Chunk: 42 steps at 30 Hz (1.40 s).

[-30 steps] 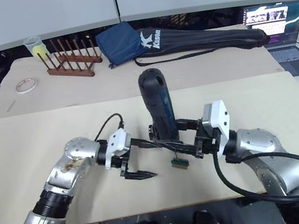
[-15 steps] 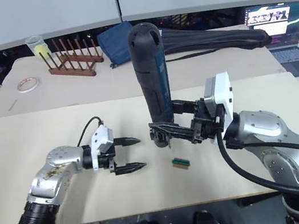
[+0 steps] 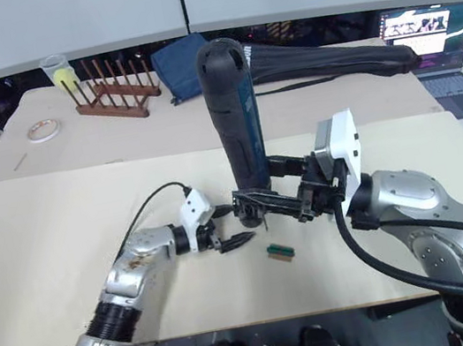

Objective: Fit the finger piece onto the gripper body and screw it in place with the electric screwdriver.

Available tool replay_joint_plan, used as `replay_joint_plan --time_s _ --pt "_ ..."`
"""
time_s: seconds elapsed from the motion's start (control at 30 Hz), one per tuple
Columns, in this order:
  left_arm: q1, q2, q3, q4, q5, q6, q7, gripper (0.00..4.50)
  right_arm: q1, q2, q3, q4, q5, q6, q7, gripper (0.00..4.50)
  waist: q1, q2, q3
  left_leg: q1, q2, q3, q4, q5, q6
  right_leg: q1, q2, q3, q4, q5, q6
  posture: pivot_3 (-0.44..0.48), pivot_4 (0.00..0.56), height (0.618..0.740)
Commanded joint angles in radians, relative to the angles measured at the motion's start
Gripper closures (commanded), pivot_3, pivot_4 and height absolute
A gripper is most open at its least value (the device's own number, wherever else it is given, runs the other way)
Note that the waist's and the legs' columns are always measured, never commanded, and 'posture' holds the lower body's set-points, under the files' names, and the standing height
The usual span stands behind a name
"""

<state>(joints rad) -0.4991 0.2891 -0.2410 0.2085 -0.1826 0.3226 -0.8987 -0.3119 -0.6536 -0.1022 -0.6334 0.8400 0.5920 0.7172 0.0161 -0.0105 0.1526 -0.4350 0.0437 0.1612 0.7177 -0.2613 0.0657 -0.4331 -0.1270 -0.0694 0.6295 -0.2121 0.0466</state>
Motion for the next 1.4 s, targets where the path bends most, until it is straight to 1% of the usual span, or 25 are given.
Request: replay_joint_plan --time_s 0.03,0.13,0.23,0.27,0.3,0.33,0.37,0.43,0.57,0.7,0.87,0.93,0.97,1.0,1.03,1.07,1.2,1.3,1.4 --pt "-0.036 -0.025 -0.009 0.042 -0.002 -0.078 -0.037 0.00 0.006 -0.007 -0.054 -0.048 0.017 -0.036 0.002 2.59 -0.002 0.000 0.000 0.000 0.000 0.000 0.000 0.000 0.000 0.000 0.000 0.000 0.000 0.000 0.000 0.000 0.150 0.740" --pt "-0.061 -0.024 -0.015 0.105 0.012 -0.125 -0.071 0.00 0.017 -0.008 -0.054 -0.055 0.014 -0.037 0.000 2.59 -0.005 0.000 0.000 0.000 0.000 0.000 0.000 0.000 0.000 0.000 0.000 0.000 0.000 0.000 0.000 0.000 0.150 0.740" --pt "-0.091 -0.007 -0.024 0.167 0.015 -0.190 -0.152 0.86 0.024 -0.009 -0.055 -0.062 0.013 -0.037 -0.003 2.59 -0.005 0.000 0.000 0.000 0.000 0.000 -0.001 0.000 0.000 0.000 0.000 0.000 0.000 0.000 0.000 0.000 0.150 0.740" --pt "-0.102 -0.002 -0.026 0.185 0.015 -0.210 -0.183 1.28 0.024 -0.009 -0.055 -0.064 0.013 -0.036 -0.004 2.59 -0.005 0.000 0.000 0.000 0.000 0.000 -0.001 0.000 0.000 0.000 0.000 0.000 0.000 0.000 0.000 0.000 0.150 0.740" --pt "-0.118 0.004 -0.027 0.208 0.012 -0.232 -0.219 1.81 0.024 -0.010 -0.057 -0.066 0.015 -0.036 -0.005 2.59 -0.005 0.000 0.000 0.000 0.000 0.000 -0.001 0.000 0.000 0.000 0.000 0.000 0.000 0.000 0.000 0.000 0.150 0.740" --pt "-0.139 0.009 -0.025 0.237 0.009 -0.259 -0.257 2.22 0.023 -0.010 -0.058 -0.068 0.017 -0.035 -0.007 2.59 -0.005 0.000 0.000 0.000 0.000 0.000 -0.001 0.000 0.000 0.000 0.000 0.000 0.000 0.000 0.000 0.000 0.150 0.740" --pt "-0.162 0.011 -0.020 0.270 0.006 -0.294 -0.289 2.22 0.022 -0.011 -0.060 -0.070 0.019 -0.034 -0.008 2.59 -0.004 0.000 0.000 0.000 0.000 0.000 0.000 0.000 0.000 0.000 0.000 0.000 0.000 0.000 0.000 0.000 0.150 0.740" --pt "-0.201 0.010 -0.011 0.332 0.004 -0.341 -0.341 2.22 0.020 -0.010 -0.060 -0.072 0.020 -0.033 -0.010 2.59 -0.004 0.000 0.000 0.000 0.000 0.000 0.000 -0.001 0.001 0.000 0.000 0.000 -0.001 0.000 0.000 0.000 0.150 0.740" --pt "-0.312 0.011 -0.014 0.512 0.037 -0.445 -0.436 2.22 0.023 -0.007 -0.059 -0.078 0.019 -0.032 -0.014 2.59 -0.003 0.000 0.000 -0.001 0.000 0.000 0.000 -0.001 0.002 -0.001 0.000 0.000 -0.001 0.000 0.000 0.000 0.150 0.740" --pt "-0.383 -0.004 -0.008 0.653 0.075 -0.517 -0.450 2.22 0.024 -0.004 -0.056 -0.081 0.016 -0.031 -0.018 2.59 -0.004 -0.001 0.000 -0.002 0.000 0.000 0.000 -0.002 0.002 -0.001 0.000 0.000 -0.001 0.000 0.000 0.000 0.150 0.740" --pt "-0.423 -0.008 0.000 0.759 0.109 -0.564 -0.438 2.22 0.021 -0.002 -0.053 -0.078 0.012 -0.033 -0.019 2.59 -0.004 -0.001 0.000 -0.003 0.000 0.000 0.002 -0.002 0.003 -0.002 0.000 0.000 -0.001 0.000 0.000 0.000 0.150 0.740" --pt "-0.414 0.002 -0.002 0.765 0.126 -0.566 -0.435 1.13 0.018 -0.001 -0.051 -0.076 0.011 -0.034 -0.020 2.59 -0.005 -0.001 0.000 -0.003 0.000 0.000 0.003 -0.002 0.004 -0.001 0.000 0.000 0.000 0.000 0.001 0.000 0.150 0.740" --pt "-0.408 0.007 -0.004 0.762 0.132 -0.568 -0.435 0.74 0.017 -0.001 -0.050 -0.076 0.011 -0.034 -0.019 2.59 -0.005 -0.001 0.000 -0.003 0.000 0.000 0.003 -0.003 0.004 -0.001 0.000 0.000 0.000 0.000 0.001 0.000 0.150 0.740" --pt "-0.393 0.015 0.000 0.737 0.132 -0.553 -0.430 0.26 0.016 0.000 -0.050 -0.075 0.011 -0.035 -0.019 2.59 -0.005 -0.001 0.000 -0.003 0.001 0.000 0.003 -0.003 0.004 -0.001 0.000 0.000 0.000 0.000 0.001 0.000 0.150 0.740" --pt "-0.375 0.022 0.006 0.704 0.126 -0.533 -0.426 0.00 0.015 0.001 -0.049 -0.075 0.010 -0.036 -0.019 2.59 -0.006 -0.001 0.000 -0.003 0.001 0.000 0.003 -0.003 0.004 -0.002 0.000 0.000 0.000 0.000 0.001 0.000 0.150 0.740" --pt "-0.353 0.030 0.013 0.663 0.118 -0.504 -0.419 0.00 0.014 0.001 -0.048 -0.074 0.010 -0.036 -0.018 2.59 -0.006 -0.001 0.000 -0.003 0.002 0.000 0.003 -0.003 0.004 -0.002 0.000 0.000 0.000 0.000 0.001 0.000 0.150 0.740" --pt "-0.212 0.062 0.050 0.390 0.081 -0.328 -0.338 0.00 0.014 0.005 -0.045 -0.070 0.005 -0.041 -0.014 2.59 -0.012 -0.001 0.000 -0.003 0.003 0.000 0.003 -0.002 0.004 -0.002 0.000 0.000 0.000 0.000 0.001 0.000 0.150 0.740" --pt "-0.096 0.049 0.073 0.176 0.063 -0.211 -0.229 0.00 0.016 0.011 -0.039 -0.066 -0.001 -0.047 -0.009 2.59 -0.011 0.000 0.000 -0.003 0.003 0.000 0.004 -0.002 0.004 -0.001 0.000 0.000 0.000 0.001 0.001 0.000 0.150 0.740" --pt "-0.016 0.033 0.064 0.048 0.070 -0.149 -0.153 0.00 0.012 0.017 -0.034 -0.063 -0.005 -0.049 -0.005 2.59 -0.006 0.000 0.000 -0.003 0.003 0.000 0.004 -0.002 0.004 -0.001 0.000 0.000 0.000 0.001 0.001 0.000 0.150 0.740"
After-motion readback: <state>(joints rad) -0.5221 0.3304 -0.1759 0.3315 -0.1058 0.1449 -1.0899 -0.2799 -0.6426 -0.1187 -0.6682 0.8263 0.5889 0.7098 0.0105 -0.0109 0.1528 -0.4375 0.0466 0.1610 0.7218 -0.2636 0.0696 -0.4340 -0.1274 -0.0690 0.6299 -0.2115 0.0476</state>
